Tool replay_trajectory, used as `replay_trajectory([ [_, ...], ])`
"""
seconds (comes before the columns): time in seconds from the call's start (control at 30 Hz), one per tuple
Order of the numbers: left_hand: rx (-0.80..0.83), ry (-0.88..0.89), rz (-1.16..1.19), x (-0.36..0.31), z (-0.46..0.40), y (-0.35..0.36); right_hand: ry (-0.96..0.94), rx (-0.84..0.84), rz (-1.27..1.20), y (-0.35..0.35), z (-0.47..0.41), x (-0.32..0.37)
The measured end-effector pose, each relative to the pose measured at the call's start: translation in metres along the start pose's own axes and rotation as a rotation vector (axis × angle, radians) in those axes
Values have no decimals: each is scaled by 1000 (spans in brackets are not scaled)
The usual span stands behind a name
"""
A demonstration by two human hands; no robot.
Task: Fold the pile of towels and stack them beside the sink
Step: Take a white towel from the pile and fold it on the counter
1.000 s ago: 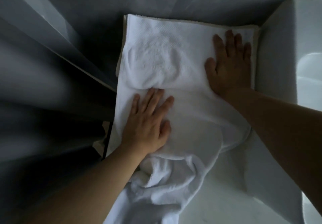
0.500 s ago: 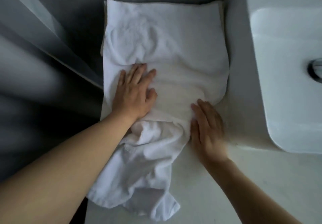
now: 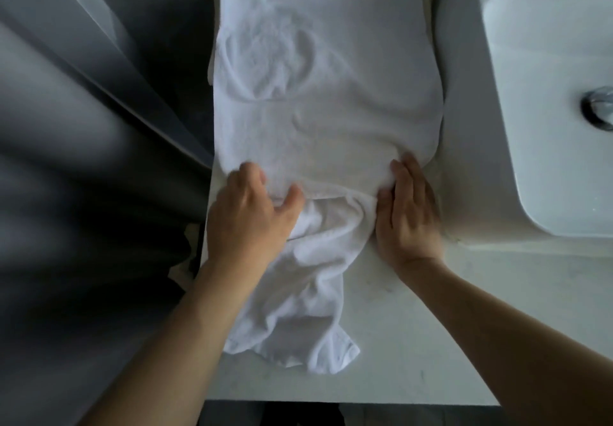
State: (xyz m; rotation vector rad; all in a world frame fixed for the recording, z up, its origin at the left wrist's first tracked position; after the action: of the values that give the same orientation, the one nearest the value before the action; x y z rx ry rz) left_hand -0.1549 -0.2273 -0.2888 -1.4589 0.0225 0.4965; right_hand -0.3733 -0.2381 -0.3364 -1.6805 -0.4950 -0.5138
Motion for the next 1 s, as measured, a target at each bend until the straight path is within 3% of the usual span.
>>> replay_trajectory([
  [0.07, 264, -47, -60, 6, 19, 6, -5, -4, 6, 0, 0, 0],
  [0.13, 364, -44, 12, 10, 29, 8, 8, 22, 6, 1, -1, 0],
  [0.2, 319, -192, 262, 26, 32, 1, 10, 55, 21, 1, -2, 1],
  [0.27, 170, -414, 543, 50, 34, -13, 24, 68, 20, 0, -3, 1],
  [0.33, 80, -542, 683, 68, 42, -23, 35, 69, 1, 0, -6, 1],
  [0.43, 285, -616, 761, 79, 57, -20, 54, 44, -32, -3, -2, 3],
  [0.53, 524, -652, 795, 82, 70, -20, 374, -94, -171, -4, 20, 10],
  [0.6, 584, -568, 692, 80, 76, -25, 603, -47, -131, 6, 39, 26],
  [0.7, 552, -511, 703, 75, 82, -31, 675, 77, -169, 20, 55, 56],
  [0.8, 497, -569, 857, 73, 83, -34, 702, 210, -409, 27, 50, 75],
  [0.9, 473, -627, 982, 73, 87, -36, 781, 263, -963, 18, 37, 87],
  [1.0, 570, -654, 1248, 68, 85, -42, 863, 390, -1390, -1, 35, 84],
])
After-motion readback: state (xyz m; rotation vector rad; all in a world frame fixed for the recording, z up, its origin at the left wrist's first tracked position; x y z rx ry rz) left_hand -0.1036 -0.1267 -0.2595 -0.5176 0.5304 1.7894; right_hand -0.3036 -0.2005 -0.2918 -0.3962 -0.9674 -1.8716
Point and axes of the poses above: each hand's wrist, its own z-axis away from the middle knuckle, its own y-axis out of the palm, x = y × z, the point moved 2 cm from there along -z, towards the middle knuckle, and after that the axes turned 10 degrees about -z, right-handed, at the moved point
